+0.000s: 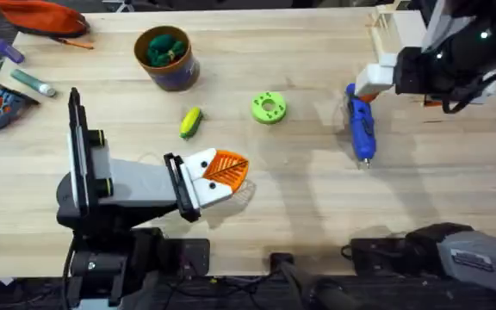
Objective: Pick up the gripper from the table and insert it into the empty holder that is missing its gripper. Then pick up a screw, insert it into the mounting hole, and use the screwdriver to tighten it. Finally, clean up the table by picking up the vegetable and placing it into the bucket.
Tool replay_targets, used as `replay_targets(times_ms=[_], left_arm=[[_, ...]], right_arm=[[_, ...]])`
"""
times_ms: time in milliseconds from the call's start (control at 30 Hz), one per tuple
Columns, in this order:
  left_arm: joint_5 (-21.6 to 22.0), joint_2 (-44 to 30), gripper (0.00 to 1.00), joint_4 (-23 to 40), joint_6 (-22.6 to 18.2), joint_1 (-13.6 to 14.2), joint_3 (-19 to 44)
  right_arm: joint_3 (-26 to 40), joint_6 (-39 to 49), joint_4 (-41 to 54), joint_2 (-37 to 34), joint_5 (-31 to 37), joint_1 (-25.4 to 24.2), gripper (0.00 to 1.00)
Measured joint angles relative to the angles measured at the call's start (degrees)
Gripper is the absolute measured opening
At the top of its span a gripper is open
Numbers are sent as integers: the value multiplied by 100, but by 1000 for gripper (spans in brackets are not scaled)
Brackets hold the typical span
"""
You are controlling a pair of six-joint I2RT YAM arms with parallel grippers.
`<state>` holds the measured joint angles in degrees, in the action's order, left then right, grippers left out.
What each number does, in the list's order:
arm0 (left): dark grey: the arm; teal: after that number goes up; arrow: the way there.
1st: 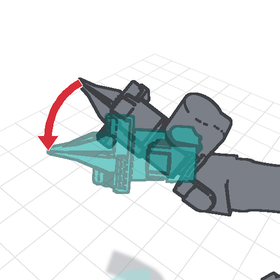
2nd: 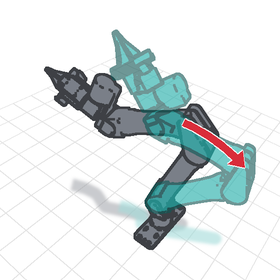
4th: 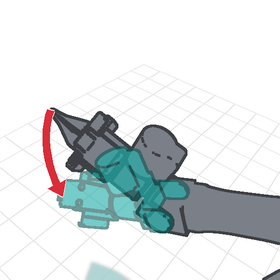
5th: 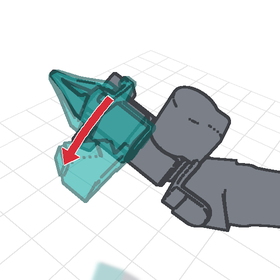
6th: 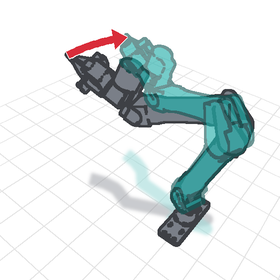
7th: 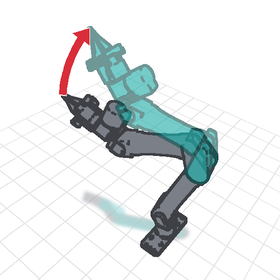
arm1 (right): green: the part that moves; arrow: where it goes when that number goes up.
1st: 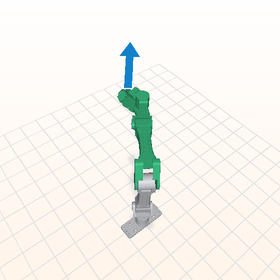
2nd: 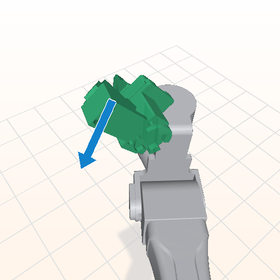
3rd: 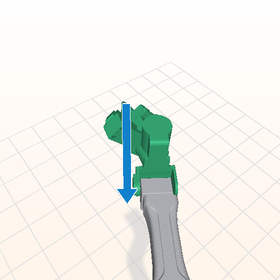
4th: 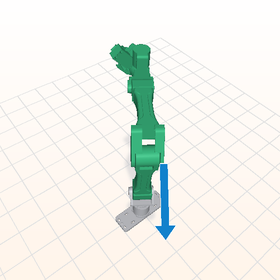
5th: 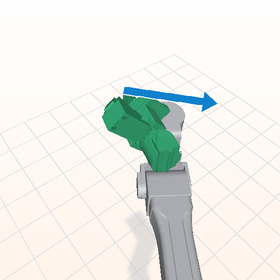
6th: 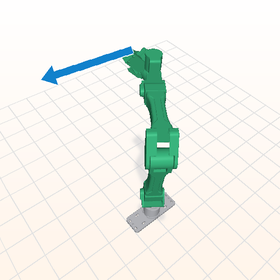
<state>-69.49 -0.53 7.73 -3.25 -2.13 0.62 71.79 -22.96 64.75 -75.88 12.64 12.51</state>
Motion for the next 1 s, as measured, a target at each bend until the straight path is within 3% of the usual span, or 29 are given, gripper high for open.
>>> replay_targets(times_ms=[367, 667, 1000], left_arm=[[0, 1, 15, 0, 0, 0, 0], [0, -1, 15, 0, 0, 0, 0], [0, 1, 15, 0, 0, 0, 0]], right_arm=[[0, -2, -13, -80, 1, 0, 993], [0, 105, -577, -1235, -47, -35, 993], [0, 655, -864, -1773, -486, -758, 991]])
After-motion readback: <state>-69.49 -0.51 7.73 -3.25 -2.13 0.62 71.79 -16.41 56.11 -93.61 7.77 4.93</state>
